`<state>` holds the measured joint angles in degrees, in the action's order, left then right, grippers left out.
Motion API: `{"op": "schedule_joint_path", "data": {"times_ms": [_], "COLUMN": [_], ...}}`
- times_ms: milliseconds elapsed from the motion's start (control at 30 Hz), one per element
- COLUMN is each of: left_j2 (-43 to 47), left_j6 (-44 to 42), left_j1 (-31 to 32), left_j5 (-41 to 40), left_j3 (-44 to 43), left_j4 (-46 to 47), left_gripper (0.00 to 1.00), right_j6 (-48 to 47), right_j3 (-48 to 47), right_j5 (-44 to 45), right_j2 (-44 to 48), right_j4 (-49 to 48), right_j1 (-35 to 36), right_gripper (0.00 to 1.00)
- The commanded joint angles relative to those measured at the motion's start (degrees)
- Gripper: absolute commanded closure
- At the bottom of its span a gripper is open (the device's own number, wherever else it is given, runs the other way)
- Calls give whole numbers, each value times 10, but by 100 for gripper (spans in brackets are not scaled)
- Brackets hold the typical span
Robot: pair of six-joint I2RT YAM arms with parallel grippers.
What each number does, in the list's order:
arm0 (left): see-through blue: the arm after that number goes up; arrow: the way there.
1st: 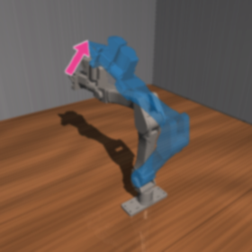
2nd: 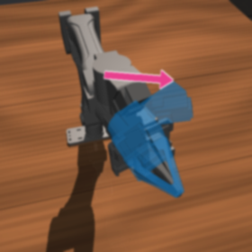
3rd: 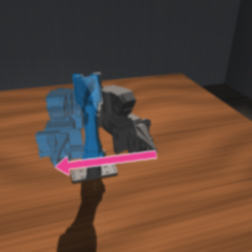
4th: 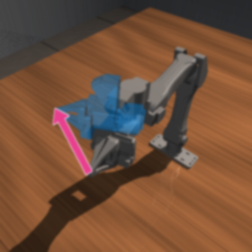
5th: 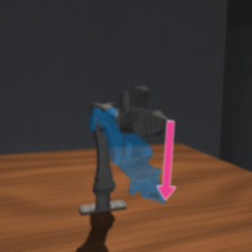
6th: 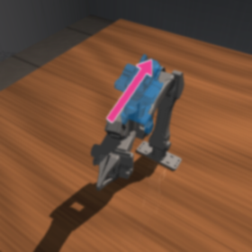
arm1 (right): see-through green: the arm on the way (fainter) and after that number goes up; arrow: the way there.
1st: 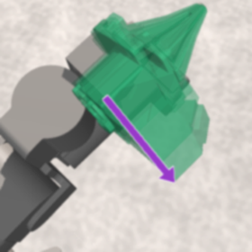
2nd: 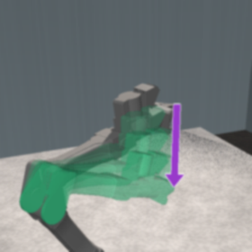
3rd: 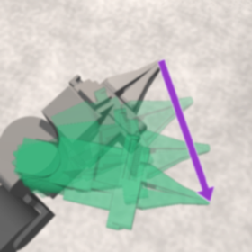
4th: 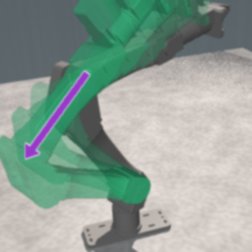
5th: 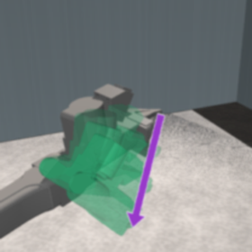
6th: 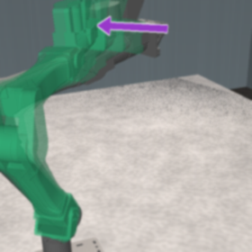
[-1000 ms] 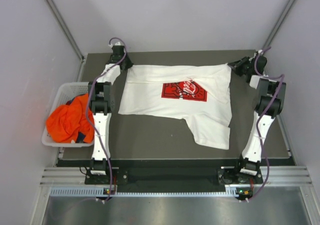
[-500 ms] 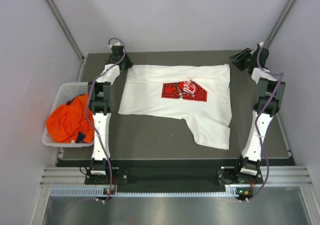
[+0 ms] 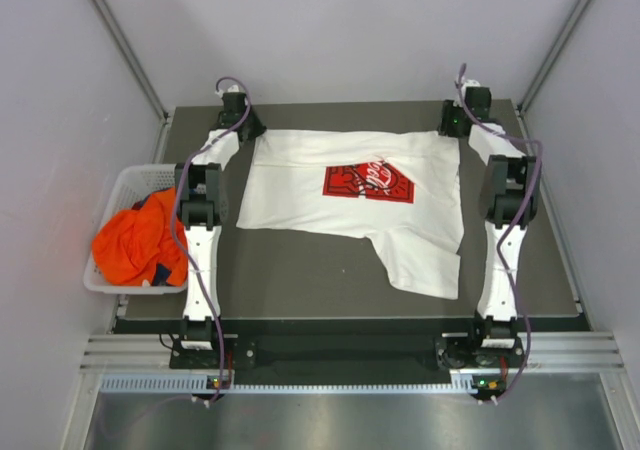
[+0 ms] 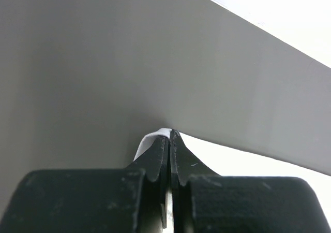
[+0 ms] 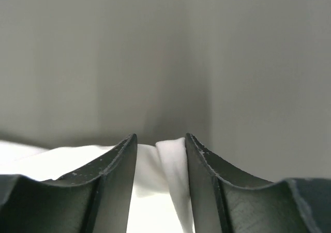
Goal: Fold and stack the t-shirts
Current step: Fold the tshirt
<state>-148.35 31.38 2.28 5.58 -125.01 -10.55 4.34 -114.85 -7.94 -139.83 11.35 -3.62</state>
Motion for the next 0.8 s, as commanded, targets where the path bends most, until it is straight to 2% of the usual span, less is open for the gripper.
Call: {"op": "schedule_joint_path", "data": {"times_ms": [0,233,367,567,600,667,767], "left_j2": [33,35,34,34,35,37,39], "left_j6": [-3,-7,-8,-9,-9,-11,-11], "left_j1": [-5,-5,-5,-5,-5,-5,-5], "left_j5": [7,6,7,6,5,1,-11], "left_j3": [9,11,12,14,14,16,17], "left_j4": [19,20,20,21,21,19,15], "left_gripper": [100,100,100,100,100,100,100], "right_j6": [-92,-152,-155,-150,-147,-131,-78], "right_j3": [-13,-17,-20,-55,-60,-75,-85], "right_j5": [57,172,192,209,213,226,204], "right_j2": [42,31,29,6,4,-4,-4], "right_j4": [12,17,10,21,25,29,38], "right_j1": [21,56,57,56,56,51,23], "right_gripper": [58,60,65,81,89,97,100]}}
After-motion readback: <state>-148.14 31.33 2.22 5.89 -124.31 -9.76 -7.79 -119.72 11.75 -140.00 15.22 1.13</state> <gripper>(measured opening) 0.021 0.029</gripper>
